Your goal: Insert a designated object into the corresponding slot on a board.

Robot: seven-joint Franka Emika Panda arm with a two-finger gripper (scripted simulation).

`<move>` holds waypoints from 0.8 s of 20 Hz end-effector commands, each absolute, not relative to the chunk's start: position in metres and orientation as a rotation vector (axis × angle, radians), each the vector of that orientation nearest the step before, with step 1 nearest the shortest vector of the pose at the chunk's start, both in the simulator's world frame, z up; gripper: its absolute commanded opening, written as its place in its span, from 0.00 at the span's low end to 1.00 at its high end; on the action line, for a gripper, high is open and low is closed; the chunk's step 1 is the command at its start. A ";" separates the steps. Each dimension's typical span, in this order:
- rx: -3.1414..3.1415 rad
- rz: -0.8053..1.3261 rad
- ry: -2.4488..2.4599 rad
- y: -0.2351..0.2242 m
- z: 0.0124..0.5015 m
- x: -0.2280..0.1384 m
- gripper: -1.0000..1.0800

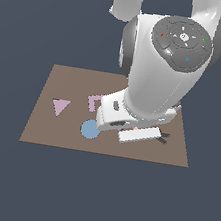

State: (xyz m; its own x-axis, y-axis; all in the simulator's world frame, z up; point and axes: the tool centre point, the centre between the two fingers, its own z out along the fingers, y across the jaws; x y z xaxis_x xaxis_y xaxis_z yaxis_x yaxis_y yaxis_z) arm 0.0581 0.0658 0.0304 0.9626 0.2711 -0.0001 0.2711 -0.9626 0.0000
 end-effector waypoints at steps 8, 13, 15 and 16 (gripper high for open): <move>3.109 0.000 0.452 0.067 0.030 0.058 0.00; 3.094 0.000 0.542 0.072 0.031 0.056 0.00; 3.084 0.000 0.596 0.074 0.031 0.054 0.00; 3.078 0.000 0.628 0.076 0.031 0.053 0.00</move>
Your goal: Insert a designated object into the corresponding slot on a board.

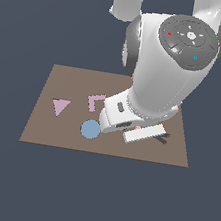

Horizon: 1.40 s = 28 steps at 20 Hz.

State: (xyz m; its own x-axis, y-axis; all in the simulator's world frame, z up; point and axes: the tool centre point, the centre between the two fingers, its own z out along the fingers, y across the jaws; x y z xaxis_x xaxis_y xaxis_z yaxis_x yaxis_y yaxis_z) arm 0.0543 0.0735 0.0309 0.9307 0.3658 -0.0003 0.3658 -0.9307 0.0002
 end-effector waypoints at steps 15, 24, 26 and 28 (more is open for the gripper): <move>2.818 0.001 1.387 0.106 0.035 0.022 0.00; 2.484 0.001 1.921 0.116 0.038 -0.011 0.00; 2.413 0.000 2.010 0.116 0.038 -0.017 0.00; 2.346 0.000 2.087 0.116 0.039 -0.023 0.00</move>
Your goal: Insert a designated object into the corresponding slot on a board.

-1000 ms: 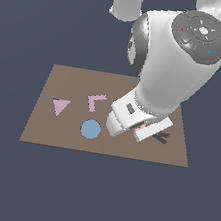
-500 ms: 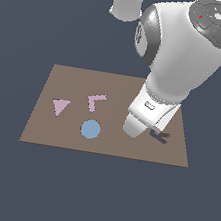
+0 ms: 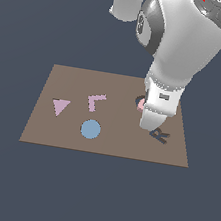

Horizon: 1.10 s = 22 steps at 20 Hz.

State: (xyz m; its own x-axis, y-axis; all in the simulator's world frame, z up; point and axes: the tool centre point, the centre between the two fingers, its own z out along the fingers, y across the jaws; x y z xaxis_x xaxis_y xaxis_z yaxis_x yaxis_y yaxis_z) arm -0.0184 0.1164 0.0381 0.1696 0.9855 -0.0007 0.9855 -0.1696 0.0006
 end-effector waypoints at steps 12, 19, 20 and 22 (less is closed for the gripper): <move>2.074 -0.001 2.358 0.111 0.040 -0.044 0.00; 2.030 -0.001 2.396 0.110 0.040 -0.046 0.00; 2.037 -0.001 2.391 0.110 0.040 -0.046 0.00; 2.035 -0.002 2.392 0.110 0.039 -0.046 0.00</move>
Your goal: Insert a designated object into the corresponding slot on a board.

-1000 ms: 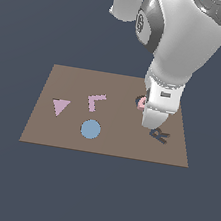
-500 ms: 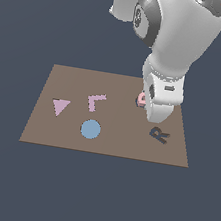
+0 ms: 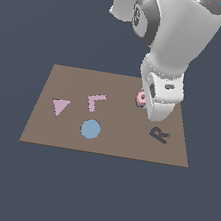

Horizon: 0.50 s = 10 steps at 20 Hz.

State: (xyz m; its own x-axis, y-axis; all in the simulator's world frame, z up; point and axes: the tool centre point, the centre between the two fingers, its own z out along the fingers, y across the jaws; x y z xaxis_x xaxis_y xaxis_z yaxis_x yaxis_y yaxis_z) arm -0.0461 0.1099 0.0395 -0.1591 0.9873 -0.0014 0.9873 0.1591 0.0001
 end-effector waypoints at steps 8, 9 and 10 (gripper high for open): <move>2.030 -0.002 2.395 0.109 0.030 -0.047 0.96; 2.030 -0.002 2.395 0.109 0.030 -0.047 0.96; 2.030 -0.002 2.395 0.109 0.030 -0.047 0.96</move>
State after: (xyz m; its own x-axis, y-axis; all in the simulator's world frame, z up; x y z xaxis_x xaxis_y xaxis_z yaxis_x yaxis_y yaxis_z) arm -0.0466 0.1094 0.0303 -0.1637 0.9865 -0.0019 0.9865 0.1637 -0.0005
